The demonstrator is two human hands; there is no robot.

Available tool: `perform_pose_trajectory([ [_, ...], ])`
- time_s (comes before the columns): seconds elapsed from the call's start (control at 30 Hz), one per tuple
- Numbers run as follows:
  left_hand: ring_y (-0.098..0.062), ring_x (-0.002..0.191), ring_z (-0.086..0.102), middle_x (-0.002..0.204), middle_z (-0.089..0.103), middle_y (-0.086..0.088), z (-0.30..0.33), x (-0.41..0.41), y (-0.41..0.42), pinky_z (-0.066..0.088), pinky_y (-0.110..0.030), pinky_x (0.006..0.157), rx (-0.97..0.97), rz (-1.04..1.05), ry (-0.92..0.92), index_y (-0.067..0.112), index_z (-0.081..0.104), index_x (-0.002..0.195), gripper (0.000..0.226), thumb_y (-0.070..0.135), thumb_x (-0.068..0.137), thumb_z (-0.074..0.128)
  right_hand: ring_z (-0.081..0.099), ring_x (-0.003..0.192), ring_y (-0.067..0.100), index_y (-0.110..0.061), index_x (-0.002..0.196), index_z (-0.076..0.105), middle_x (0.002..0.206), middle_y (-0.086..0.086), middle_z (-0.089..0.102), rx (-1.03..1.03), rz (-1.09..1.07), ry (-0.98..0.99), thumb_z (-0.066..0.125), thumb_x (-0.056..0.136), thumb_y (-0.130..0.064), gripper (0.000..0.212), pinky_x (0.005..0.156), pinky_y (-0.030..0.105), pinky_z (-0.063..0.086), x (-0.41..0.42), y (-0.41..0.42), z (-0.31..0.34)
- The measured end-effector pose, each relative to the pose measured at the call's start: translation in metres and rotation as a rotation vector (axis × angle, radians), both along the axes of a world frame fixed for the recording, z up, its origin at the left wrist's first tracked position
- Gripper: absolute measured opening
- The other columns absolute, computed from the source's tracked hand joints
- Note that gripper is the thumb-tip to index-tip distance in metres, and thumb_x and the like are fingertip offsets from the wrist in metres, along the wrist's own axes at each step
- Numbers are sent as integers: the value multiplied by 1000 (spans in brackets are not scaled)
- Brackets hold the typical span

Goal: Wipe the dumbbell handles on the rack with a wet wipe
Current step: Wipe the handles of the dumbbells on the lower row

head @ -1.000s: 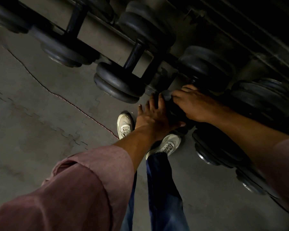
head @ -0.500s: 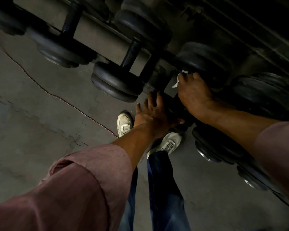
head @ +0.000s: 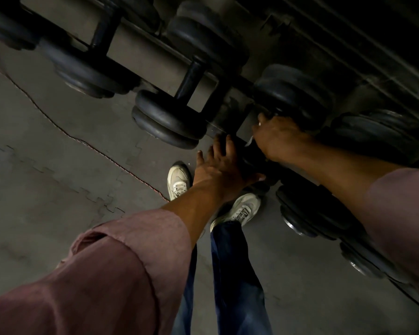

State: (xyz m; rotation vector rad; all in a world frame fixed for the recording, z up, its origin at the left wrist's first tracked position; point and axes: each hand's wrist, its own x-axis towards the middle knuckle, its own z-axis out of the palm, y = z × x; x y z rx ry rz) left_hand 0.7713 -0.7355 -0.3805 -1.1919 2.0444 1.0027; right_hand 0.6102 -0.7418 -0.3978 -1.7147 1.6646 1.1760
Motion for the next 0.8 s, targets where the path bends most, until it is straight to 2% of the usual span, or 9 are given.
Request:
perform_pose_trajectory([
  [0.07, -32, 157, -1, 170, -12, -11, 0, -1, 0, 0, -55, 126, 1, -2, 3, 23, -8, 162, 124, 86, 77, 55, 51, 124, 40, -15, 144, 42, 147, 16, 36, 17, 6, -82, 59, 93, -25, 55, 95, 45, 49, 1, -2, 8],
  [0.2, -33, 157, 0, 170, -11, -11, -2, 0, 0, 2, -55, 126, -3, 5, 18, 23, -9, 162, 124, 86, 76, 55, 63, 99, 35, -18, 118, 61, 127, 4, 53, -267, -115, -449, 52, 90, -16, 29, 74, 36, 52, -3, 24, 9],
  [0.33, -32, 157, -3, 170, -13, -11, -2, 0, 0, 1, -55, 126, 7, 4, 19, 22, -10, 162, 126, 86, 76, 55, 64, 101, 26, -20, 113, 68, 121, -1, 59, -456, -410, -658, 56, 90, -12, 27, 80, 39, 55, -8, 56, 1],
  [0.4, -32, 157, -2, 170, -13, -11, -2, 0, 0, 1, -55, 126, 13, 7, 14, 22, -12, 162, 126, 87, 76, 55, 61, 104, 26, -19, 113, 68, 117, 2, 62, -483, -557, -685, 60, 89, -11, 27, 84, 38, 53, -11, 67, 2],
  [0.57, -33, 157, -2, 169, -14, -12, -1, 0, 1, 1, -55, 126, 5, -14, -7, 23, -11, 162, 125, 87, 77, 54, 62, 103, 34, -13, 104, 70, 108, 13, 68, -418, -756, -613, 57, 88, -11, 21, 78, 31, 48, -15, 82, -2],
  [0.63, -33, 157, -2, 169, -15, -12, 0, -1, 1, 1, -54, 126, 5, -28, -26, 22, -11, 162, 125, 87, 77, 53, 62, 109, 32, -11, 107, 70, 111, 10, 69, -387, -854, -594, 54, 92, -10, 22, 78, 27, 46, -14, 82, -2],
  [0.7, -32, 157, -3, 169, -15, -12, -1, -1, 0, 2, -55, 126, 1, -33, -38, 22, -12, 161, 125, 87, 77, 53, 63, 103, 26, -13, 99, 67, 96, 4, 67, -371, -1049, -600, 54, 93, -12, 14, 70, 25, 41, -11, 82, -8],
  [0.73, -32, 157, -3, 169, -14, -12, -1, -1, -1, 2, -55, 126, 0, -30, -40, 22, -12, 161, 125, 88, 76, 53, 65, 100, 25, -16, 93, 66, 90, 1, 66, -361, -1207, -639, 56, 92, -12, 11, 71, 26, 45, -10, 82, -13],
  [0.8, -32, 157, -2, 169, -13, -12, -3, -1, 0, 2, -54, 126, -3, -23, -39, 22, -12, 161, 126, 89, 75, 52, 68, 97, 24, -22, 94, 66, 94, -1, 70, -360, -1635, -790, 57, 88, -3, 22, 87, 35, 55, -11, 79, -24],
])
